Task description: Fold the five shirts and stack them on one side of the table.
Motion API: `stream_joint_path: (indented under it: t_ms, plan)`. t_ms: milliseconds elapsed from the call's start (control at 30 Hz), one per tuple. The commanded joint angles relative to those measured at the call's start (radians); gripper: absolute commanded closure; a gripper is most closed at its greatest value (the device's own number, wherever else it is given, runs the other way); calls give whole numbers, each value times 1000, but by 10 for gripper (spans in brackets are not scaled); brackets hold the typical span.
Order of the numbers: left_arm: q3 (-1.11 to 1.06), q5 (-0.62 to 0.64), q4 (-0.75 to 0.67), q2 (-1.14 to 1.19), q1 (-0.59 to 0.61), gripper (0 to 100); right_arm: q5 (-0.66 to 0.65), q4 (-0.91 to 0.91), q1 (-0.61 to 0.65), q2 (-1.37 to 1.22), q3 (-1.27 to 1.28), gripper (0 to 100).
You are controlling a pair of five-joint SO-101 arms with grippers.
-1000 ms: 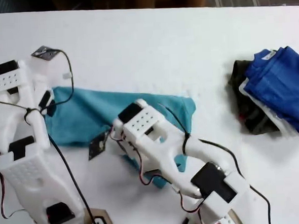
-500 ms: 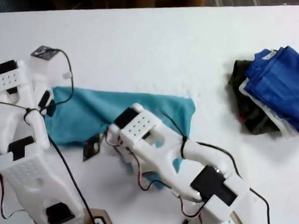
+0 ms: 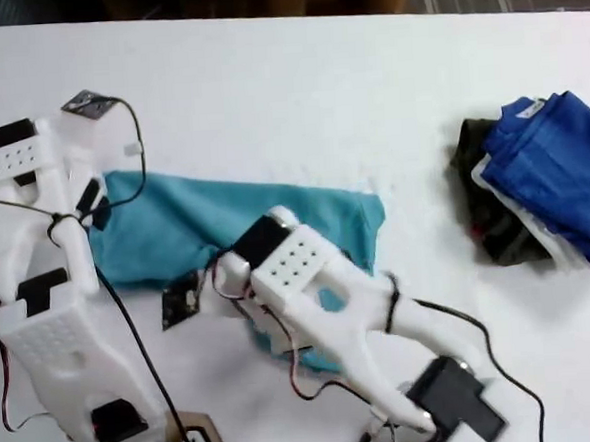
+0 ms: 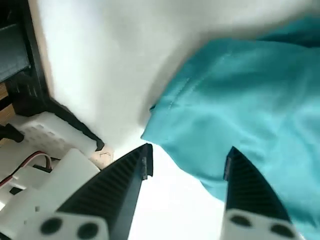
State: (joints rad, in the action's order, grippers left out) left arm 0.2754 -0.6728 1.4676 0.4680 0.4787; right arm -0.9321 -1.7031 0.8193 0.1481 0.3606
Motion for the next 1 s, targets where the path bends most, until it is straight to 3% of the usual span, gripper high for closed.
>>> stream_joint_path:
  t_ms: [0,100,167,233,367,533,700,967]
  plan:
    - [39,75,8,-9,6,862,8,45,-148,77,-72,803]
    - [38,152,11,-9,0,865,14,208,-328,71,-155,997]
    - [39,193,14,-9,-14,865,15,349,-433,38,-184,950]
    - [35,226,12,-6,-29,866,29,484,-504,-33,-201,989]
    - [51,226,9,9,-75,866,43,642,-572,-251,-262,981]
    - [154,218,20,132,-80,985,54,641,-607,-533,-454,981]
    - [378,218,109,333,-72,963,95,622,-671,-765,-674,981]
    - [934,215,316,658,-32,963,97,449,-723,-1040,-1100,981]
